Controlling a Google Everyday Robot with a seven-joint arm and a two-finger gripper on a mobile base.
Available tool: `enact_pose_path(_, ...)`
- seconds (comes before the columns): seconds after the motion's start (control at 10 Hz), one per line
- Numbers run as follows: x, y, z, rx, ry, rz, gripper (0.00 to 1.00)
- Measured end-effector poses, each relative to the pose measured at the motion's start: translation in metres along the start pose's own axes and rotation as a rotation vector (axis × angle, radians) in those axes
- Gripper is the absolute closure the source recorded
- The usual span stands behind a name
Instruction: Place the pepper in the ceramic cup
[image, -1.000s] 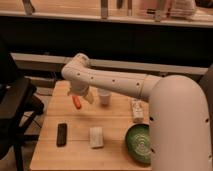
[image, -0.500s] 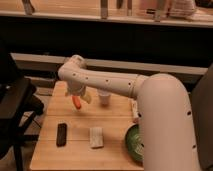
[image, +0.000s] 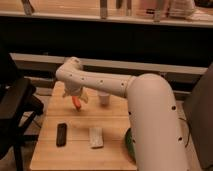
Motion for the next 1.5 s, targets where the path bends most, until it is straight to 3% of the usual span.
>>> enact_pose_path(0.8,0.015,-0.017,0.031,-0.002,-0.039,-0.086,0.20)
enact_pose_path(1.2,0.023,-0.023,0.063,-0.016,-0.069,-0.107,0.20)
enact_pose_path(1.5,0.015,-0.018,0.076,-0.025,-0.102,-0.110,0.20)
